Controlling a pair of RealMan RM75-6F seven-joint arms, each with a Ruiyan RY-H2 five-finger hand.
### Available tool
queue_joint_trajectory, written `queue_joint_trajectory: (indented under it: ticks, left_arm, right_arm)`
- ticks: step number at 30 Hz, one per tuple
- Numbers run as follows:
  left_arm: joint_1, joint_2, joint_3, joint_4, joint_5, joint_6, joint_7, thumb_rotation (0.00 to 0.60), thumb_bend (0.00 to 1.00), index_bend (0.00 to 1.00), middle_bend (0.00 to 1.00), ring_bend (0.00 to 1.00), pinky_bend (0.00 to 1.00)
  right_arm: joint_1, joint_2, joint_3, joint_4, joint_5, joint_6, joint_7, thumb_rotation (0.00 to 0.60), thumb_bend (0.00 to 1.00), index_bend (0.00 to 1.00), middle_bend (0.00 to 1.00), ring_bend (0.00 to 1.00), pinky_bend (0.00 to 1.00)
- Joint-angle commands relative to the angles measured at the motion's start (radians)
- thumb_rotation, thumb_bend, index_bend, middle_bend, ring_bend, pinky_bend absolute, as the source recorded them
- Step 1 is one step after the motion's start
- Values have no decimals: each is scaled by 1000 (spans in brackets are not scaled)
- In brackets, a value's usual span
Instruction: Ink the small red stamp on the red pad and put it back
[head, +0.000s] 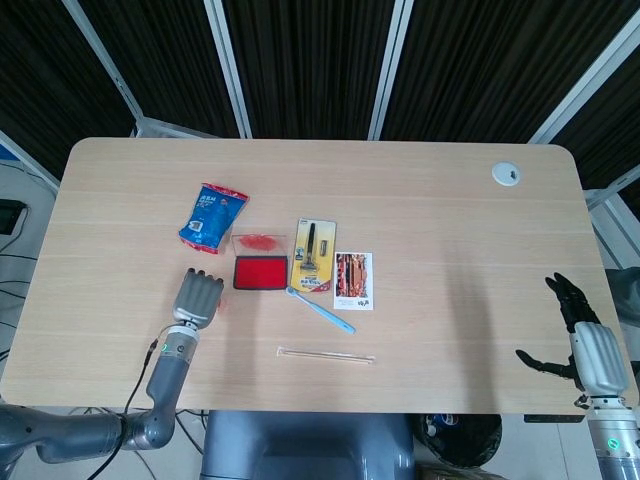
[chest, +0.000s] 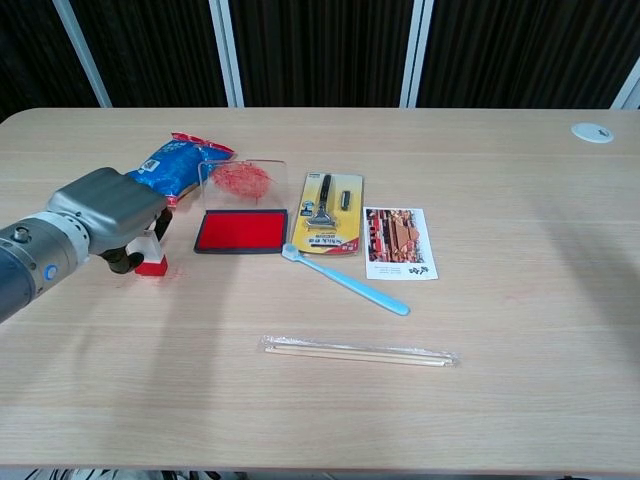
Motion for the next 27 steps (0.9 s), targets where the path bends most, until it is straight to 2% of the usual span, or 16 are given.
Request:
queue_joint_trajectory:
  ticks: [1, 18, 27]
  left_arm:
    - [-1, -6, -4, 3, -7, 0, 10, 600, 374, 582, 600, 385, 415]
    - [-2, -19, -17, 2, -42, 14, 69, 600, 325, 503, 518, 337, 370]
    - [-1, -17, -19, 2, -52, 14, 82, 600, 225, 420, 426, 287, 338]
  right_arm:
    - [0, 0, 0, 0, 0, 0, 0, 600, 168, 0, 0, 0, 185]
    - [0, 0, 0, 0, 0, 0, 1, 600, 169, 0, 0, 0, 185]
    - [0, 0, 0, -1, -1, 1, 0, 600, 169, 0, 0, 0, 185]
